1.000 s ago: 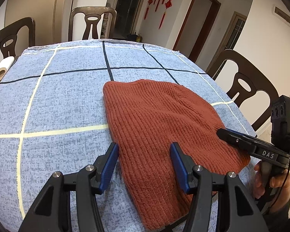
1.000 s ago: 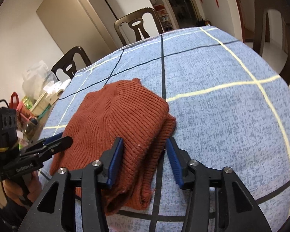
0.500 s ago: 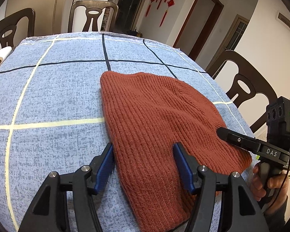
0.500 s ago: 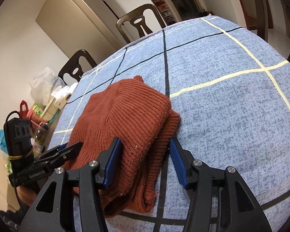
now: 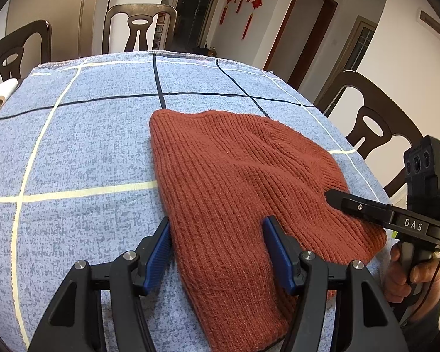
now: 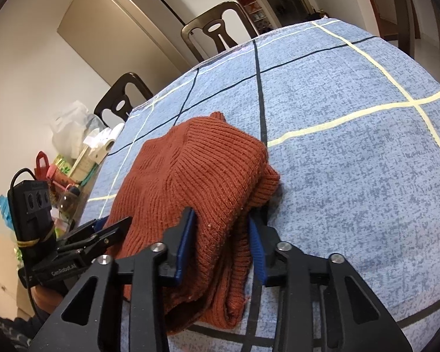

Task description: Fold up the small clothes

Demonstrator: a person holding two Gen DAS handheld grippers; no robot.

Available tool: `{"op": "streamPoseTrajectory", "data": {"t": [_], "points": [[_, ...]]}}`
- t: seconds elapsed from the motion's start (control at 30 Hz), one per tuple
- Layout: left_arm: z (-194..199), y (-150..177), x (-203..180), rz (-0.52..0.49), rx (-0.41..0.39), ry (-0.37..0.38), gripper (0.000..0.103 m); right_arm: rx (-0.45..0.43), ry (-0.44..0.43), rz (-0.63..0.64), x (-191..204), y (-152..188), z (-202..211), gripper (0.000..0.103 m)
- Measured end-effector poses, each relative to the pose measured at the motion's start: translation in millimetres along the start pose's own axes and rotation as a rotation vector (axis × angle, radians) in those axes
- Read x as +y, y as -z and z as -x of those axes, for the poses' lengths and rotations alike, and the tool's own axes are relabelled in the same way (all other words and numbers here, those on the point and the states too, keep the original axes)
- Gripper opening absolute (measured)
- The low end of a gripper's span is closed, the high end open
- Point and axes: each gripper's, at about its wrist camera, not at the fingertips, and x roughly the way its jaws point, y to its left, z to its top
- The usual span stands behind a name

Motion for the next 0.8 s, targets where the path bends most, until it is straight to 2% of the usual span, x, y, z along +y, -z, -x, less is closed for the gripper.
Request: {"op": "streamPoseTrajectory", "data": {"t": [0.07, 0.2, 0.3, 0.4, 0.53, 0.8], "points": [[1, -1, -2, -0.012, -0.004, -0.003, 0.059, -0.001, 0.003, 0.006, 2, 0, 1, 0.027], [8, -4, -5, -0.038, -0.019, -0.003, 0.043, -0.007, 0.018, 0.024, 10, -2, 5, 0.023], [16, -8, -2, -0.031, -0.027, 0.030, 0.037, -0.025, 0.006, 0.032, 16, -4, 11, 0.022], [29, -13, 5, -0.017, -0.047, 0.082, 0.036, -0.039, -0.017, 0.050, 26, -7, 17, 0.022], [47, -18, 15, -0.007, -0.087, 0.095, 0.035, -0.044, -0.053, 0.080, 44, -10, 16, 0.021], [77, -24, 67, 0.047, -0.137, 0.031, 0.035, -0.004, -0.132, 0.129, 90, -17, -24, 0.021]]}}
